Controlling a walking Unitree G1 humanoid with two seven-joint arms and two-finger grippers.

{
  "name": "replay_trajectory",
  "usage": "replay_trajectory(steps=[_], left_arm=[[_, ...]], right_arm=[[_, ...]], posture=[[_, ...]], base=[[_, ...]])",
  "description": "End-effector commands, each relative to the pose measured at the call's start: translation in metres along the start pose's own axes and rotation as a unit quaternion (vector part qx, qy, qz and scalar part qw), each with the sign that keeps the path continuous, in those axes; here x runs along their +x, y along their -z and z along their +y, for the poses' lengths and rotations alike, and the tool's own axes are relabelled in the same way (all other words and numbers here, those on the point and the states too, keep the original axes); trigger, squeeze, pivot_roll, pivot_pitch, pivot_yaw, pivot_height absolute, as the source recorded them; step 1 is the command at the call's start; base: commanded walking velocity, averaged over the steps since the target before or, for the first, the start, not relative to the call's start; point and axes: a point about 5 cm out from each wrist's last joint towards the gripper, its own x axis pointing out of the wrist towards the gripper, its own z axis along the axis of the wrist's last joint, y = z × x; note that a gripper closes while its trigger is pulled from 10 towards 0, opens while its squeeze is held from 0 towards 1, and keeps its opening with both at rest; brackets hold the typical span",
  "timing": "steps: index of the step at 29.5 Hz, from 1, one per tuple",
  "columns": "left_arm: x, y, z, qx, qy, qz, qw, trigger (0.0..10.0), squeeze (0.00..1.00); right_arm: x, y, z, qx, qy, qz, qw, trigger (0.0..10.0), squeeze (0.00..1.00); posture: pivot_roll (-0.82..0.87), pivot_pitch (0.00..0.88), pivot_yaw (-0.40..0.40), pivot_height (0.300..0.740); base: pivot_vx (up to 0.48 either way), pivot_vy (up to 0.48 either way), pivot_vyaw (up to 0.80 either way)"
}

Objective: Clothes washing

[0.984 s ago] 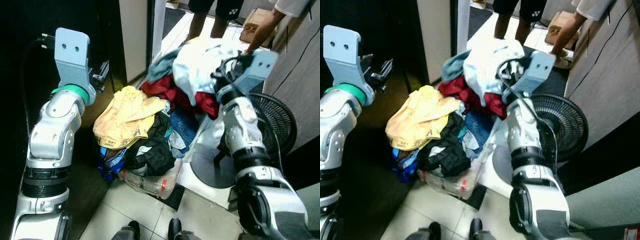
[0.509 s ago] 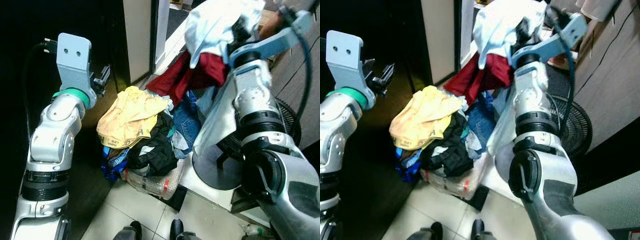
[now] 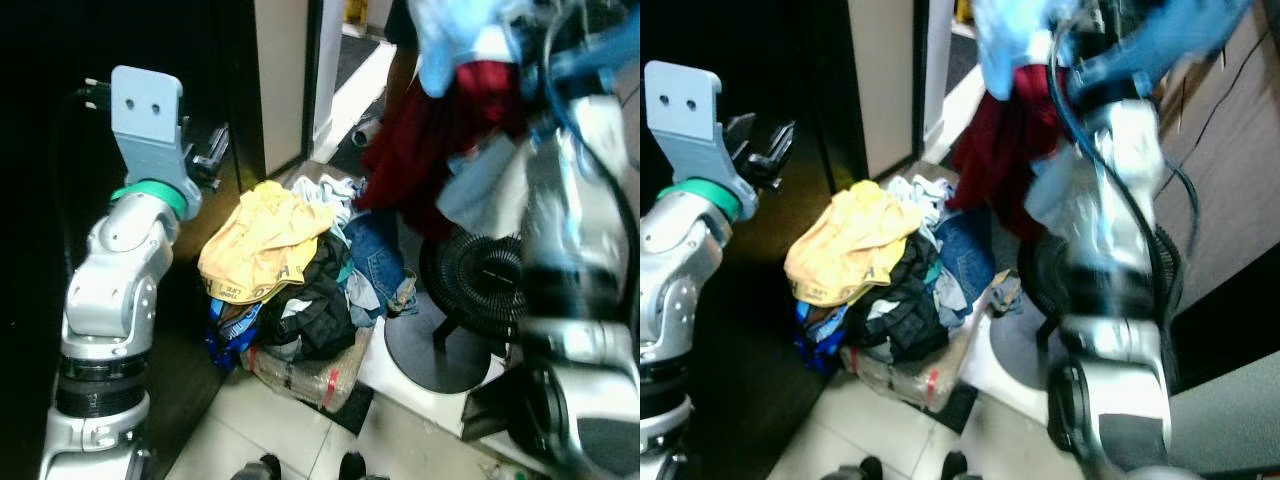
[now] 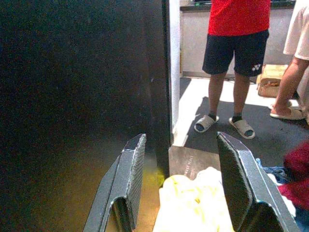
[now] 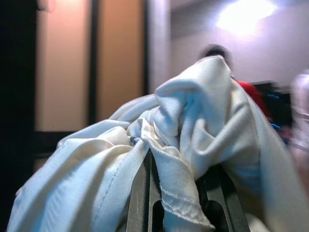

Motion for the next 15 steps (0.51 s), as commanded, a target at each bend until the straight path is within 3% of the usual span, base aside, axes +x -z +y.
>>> replay_trajectory(steps=[1,2,5,7,10,12,14,15], left_arm=[[-0.003,0.006,-0.003,-0.002,0.006,0.01,1.0,10.0,0.0],[-0.003,0.006,-0.003,-0.002,0.006,0.01,1.0,10.0,0.0],[-0.001,0.009,-0.006,-0.009,0.012,0.009,1.0,10.0,0.0],[0.001,0.006,-0.01,-0.018,0.015,0.002,1.0,10.0,0.0],[0.002,0.0,-0.015,-0.024,0.024,-0.017,0.999,10.0,0.0],[0.0,-0.003,-0.016,-0.013,0.027,-0.026,0.999,10.0,0.0],[-0.003,-0.002,-0.015,-0.006,0.026,-0.027,0.999,10.0,0.0],[-0.003,-0.002,-0.015,-0.006,0.026,-0.027,0.999,10.0,0.0]], right_arm=[[0.002,-0.028,-0.01,-0.017,0.022,-0.051,0.998,10.0,0.0],[0.002,-0.028,-0.01,-0.017,0.022,-0.051,0.998,10.0,0.0],[-0.005,-0.039,-0.001,-0.077,0.003,-0.069,0.995,10.0,0.0],[-0.009,-0.035,0.006,-0.085,-0.005,-0.064,0.994,10.0,0.0],[-0.023,-0.013,0.016,-0.092,-0.017,-0.023,0.995,10.0,0.0],[-0.047,0.02,0.022,-0.081,-0.019,0.048,0.995,10.0,0.0],[-0.065,0.038,0.023,-0.073,-0.018,0.094,0.993,10.0,0.0],[-0.065,0.038,0.023,-0.073,-0.018,0.094,0.993,10.0,0.0]], posture=[[0.13,0.069,0.022,0.74],[0.13,0.069,0.022,0.74],[0.1,0.04,0.033,0.74],[0.09,0.023,0.031,0.74],[0.09,0.005,0.025,0.74],[0.1,0.0,0.022,0.74],[0.1,0.0,0.021,0.74],[0.1,0.0,0.021,0.74]], base=[[0.0,0.0,0.0],[0.0,0.0,0.0],[0.0,0.0,0.0],[0.0,0.0,0.0],[0.0,0.0,0.0],[0.0,0.0,0.0],[0.0,0.0,0.0],[0.0,0.0,0.0]])
